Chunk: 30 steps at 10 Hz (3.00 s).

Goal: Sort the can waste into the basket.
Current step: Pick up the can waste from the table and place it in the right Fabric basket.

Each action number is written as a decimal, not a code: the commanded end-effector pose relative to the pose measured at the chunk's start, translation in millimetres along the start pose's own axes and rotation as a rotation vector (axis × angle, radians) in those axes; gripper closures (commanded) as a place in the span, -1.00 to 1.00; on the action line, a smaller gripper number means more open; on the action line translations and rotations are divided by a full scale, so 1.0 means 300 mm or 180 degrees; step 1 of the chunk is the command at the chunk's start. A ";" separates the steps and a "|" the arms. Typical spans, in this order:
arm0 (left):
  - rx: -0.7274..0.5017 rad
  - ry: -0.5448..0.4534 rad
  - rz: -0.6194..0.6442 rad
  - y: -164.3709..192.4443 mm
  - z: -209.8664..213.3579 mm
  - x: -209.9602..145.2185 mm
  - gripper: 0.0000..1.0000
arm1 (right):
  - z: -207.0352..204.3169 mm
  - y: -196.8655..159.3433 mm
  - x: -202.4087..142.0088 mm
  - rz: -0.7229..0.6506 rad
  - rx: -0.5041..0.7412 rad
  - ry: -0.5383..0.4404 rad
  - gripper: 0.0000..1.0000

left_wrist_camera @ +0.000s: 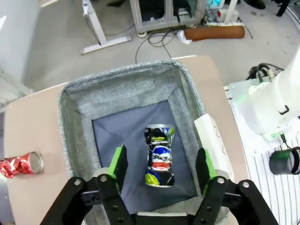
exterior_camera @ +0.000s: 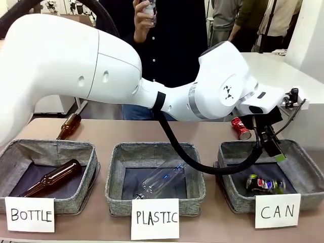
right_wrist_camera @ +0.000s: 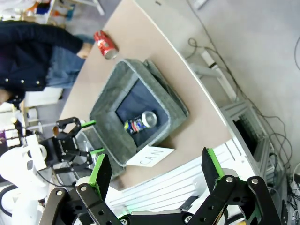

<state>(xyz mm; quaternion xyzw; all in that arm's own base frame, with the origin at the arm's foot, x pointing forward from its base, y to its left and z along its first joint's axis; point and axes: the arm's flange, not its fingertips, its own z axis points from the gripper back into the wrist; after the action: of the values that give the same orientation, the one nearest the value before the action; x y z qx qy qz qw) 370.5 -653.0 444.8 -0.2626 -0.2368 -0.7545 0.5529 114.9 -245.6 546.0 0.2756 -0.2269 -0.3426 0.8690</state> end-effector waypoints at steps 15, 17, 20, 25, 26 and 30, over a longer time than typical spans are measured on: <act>0.1198 -0.1212 0.3002 -0.408 1.432 -0.847 -1.00 | -0.521 0.735 -0.251 0.1112 0.0912 0.0963 -1.00; 0.0868 -0.1917 0.3482 -0.491 1.523 -1.072 -1.00 | -0.615 0.793 -0.278 0.0465 0.1167 0.1279 -1.00; 0.0803 -0.2977 0.3775 -0.653 1.552 -1.346 -1.00 | -0.684 0.854 -0.242 0.0230 0.1267 0.1546 -1.00; 0.0639 -0.2823 0.4022 -0.684 1.533 -1.528 -1.00 | -0.626 0.843 -0.228 0.0414 0.1173 0.1517 -1.00; 0.0639 -0.2823 0.4022 -0.684 1.533 -1.528 -1.00 | -0.626 0.843 -0.228 0.0414 0.1173 0.1517 -1.00; 0.0639 -0.2823 0.4022 -0.684 1.533 -1.528 -1.00 | -0.626 0.843 -0.228 0.0414 0.1173 0.1517 -1.00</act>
<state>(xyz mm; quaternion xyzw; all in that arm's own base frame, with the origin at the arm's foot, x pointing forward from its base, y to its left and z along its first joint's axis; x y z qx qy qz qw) 350.8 31.2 476.7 -0.5659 -0.3122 -0.1012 0.7563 298.4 19.0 553.3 0.4916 -0.0913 -0.1701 0.8491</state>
